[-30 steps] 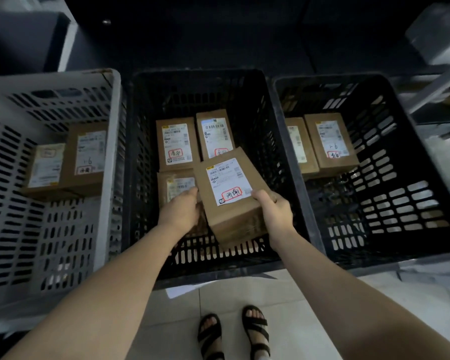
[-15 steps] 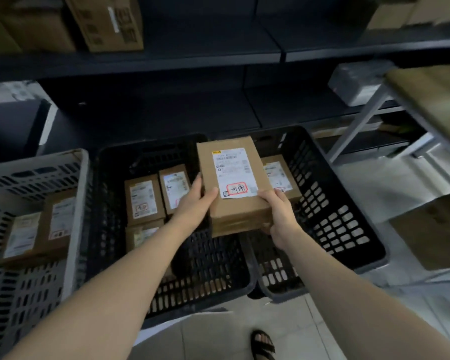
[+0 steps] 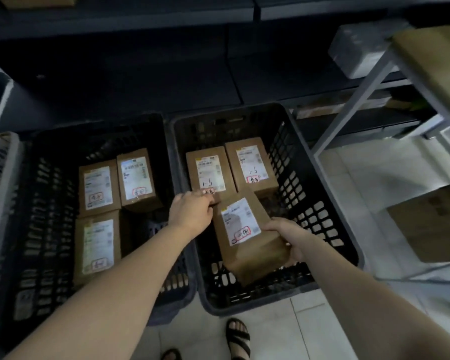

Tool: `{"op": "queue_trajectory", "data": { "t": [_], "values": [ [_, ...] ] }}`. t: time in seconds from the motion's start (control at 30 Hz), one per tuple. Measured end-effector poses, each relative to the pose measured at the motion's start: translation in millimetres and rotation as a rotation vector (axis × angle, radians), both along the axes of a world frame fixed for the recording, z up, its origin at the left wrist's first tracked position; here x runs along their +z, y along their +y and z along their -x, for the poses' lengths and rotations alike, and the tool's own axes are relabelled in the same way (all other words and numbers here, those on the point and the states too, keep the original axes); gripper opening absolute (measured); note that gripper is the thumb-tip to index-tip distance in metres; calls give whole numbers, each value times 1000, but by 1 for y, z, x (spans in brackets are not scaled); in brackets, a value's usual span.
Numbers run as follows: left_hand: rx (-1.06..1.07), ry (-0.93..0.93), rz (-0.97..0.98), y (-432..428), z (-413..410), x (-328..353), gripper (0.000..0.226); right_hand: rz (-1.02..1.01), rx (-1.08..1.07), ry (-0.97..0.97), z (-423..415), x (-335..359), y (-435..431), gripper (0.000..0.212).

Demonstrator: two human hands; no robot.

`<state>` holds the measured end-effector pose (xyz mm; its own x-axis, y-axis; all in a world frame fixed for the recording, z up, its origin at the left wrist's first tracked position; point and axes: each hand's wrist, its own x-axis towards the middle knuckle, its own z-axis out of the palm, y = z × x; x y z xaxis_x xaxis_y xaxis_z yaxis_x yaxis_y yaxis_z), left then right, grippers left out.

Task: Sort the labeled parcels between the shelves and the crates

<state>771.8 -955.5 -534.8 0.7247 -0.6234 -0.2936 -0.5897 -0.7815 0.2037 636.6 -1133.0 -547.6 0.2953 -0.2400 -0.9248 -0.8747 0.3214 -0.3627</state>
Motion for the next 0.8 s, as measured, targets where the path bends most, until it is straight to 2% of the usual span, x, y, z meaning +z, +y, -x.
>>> {"op": "queue_trajectory", "data": {
  "t": [0.07,0.13,0.2,0.37,0.53,0.67,0.8],
  "values": [
    [-103,-54,-79,1,4,-9,30,-50,-27,-38,-4,-25,4,49],
    [-139,-62,-104,4,6,-17,28,-88,-34,-74,-6,-45,12,42],
    [-156,-75,-115,9,7,-22,28,-112,-23,-62,-7,-65,21,44],
    [-199,-102,-127,14,8,-25,29,-53,-7,27,-12,-95,39,73],
    [-171,-131,-83,15,11,-29,28,-141,36,87,-11,-95,35,78],
    [-162,-151,-95,14,13,-30,28,-167,152,19,-11,-83,28,57],
    [-194,-137,-165,11,19,-28,29,-114,171,-27,-1,-79,24,76]
  ]
}}
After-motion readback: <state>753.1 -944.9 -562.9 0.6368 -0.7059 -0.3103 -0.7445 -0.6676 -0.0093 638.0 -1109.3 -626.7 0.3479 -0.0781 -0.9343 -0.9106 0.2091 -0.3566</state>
